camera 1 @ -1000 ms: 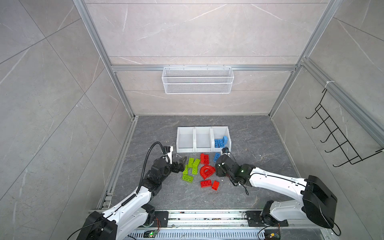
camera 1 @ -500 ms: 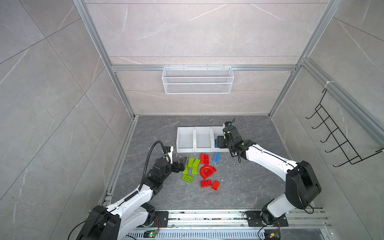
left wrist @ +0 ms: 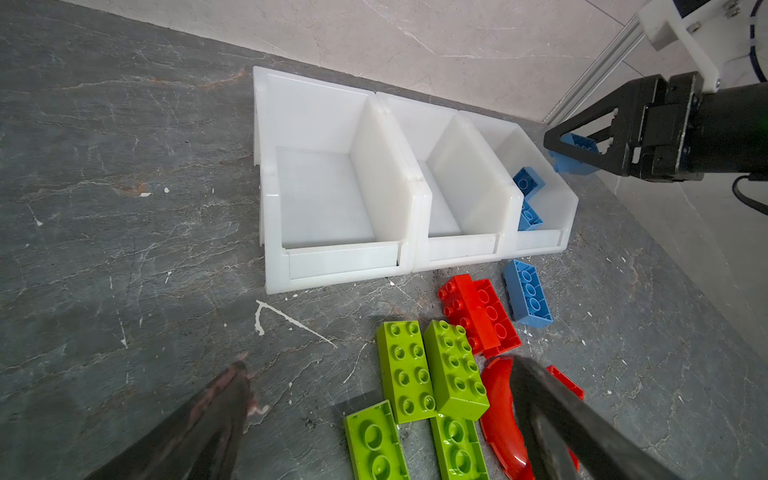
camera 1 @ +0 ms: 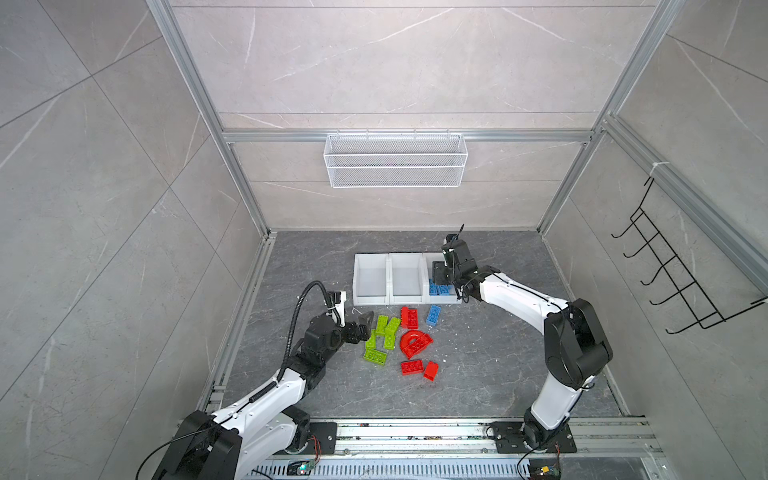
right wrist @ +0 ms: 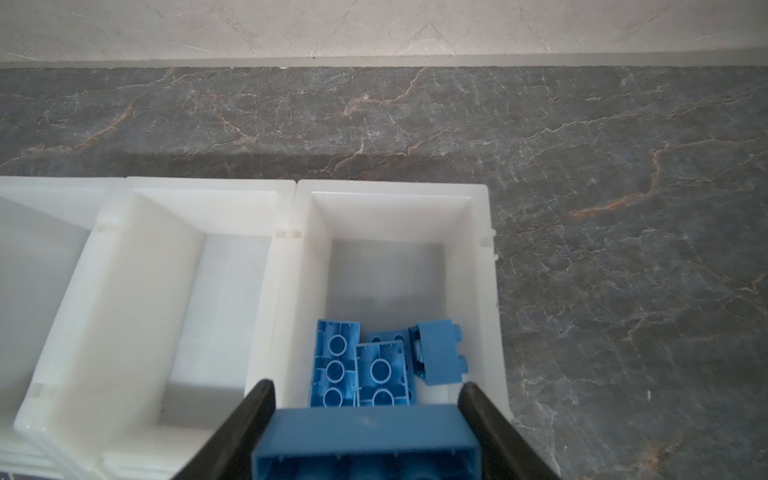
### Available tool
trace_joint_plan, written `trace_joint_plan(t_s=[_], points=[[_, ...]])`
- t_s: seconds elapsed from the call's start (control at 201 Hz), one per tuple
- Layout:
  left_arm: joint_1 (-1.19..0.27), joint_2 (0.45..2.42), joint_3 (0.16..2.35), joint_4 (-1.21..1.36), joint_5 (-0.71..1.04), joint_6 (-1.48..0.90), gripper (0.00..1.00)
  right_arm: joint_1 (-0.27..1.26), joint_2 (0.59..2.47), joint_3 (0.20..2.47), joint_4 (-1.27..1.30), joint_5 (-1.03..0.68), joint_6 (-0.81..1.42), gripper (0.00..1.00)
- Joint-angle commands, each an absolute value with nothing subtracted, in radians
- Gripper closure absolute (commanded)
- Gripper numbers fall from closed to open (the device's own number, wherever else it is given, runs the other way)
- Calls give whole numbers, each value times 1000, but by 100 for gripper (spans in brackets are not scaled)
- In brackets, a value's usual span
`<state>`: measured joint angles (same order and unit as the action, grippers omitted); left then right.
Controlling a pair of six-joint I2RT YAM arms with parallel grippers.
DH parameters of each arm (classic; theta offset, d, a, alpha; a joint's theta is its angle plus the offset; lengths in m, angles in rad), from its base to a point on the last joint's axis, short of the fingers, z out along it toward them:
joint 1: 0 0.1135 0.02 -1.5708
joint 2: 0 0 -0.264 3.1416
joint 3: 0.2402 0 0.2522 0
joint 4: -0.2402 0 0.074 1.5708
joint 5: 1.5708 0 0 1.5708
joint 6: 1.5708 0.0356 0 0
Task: Sort the legos into containers by color
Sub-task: 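Lift the blue brick and lower it into the compartment nearest the right arm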
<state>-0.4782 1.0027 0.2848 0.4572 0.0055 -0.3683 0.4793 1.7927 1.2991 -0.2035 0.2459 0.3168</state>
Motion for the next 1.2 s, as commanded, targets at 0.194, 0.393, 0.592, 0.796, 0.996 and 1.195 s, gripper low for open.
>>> trace_joint_plan(t_s=[0.194, 0.393, 0.592, 0.796, 0.996, 1.195], points=[[-479, 959, 283, 497, 21, -379, 0, 450, 1901, 1402, -215, 234, 308, 43], [-479, 932, 277, 486, 9, -364, 0, 450, 1954, 1463, -274, 182, 338, 41], [-479, 934, 281, 471, -17, -356, 0, 449, 1983, 1481, -279, 217, 331, 41], [-480, 961, 285, 480, -14, -356, 0, 445, 2009, 1500, -277, 200, 327, 39], [-479, 954, 282, 482, -14, -355, 0, 445, 2014, 1511, -279, 187, 324, 34], [-479, 919, 277, 462, -37, -336, 0, 444, 1996, 1526, -321, 189, 306, 14]])
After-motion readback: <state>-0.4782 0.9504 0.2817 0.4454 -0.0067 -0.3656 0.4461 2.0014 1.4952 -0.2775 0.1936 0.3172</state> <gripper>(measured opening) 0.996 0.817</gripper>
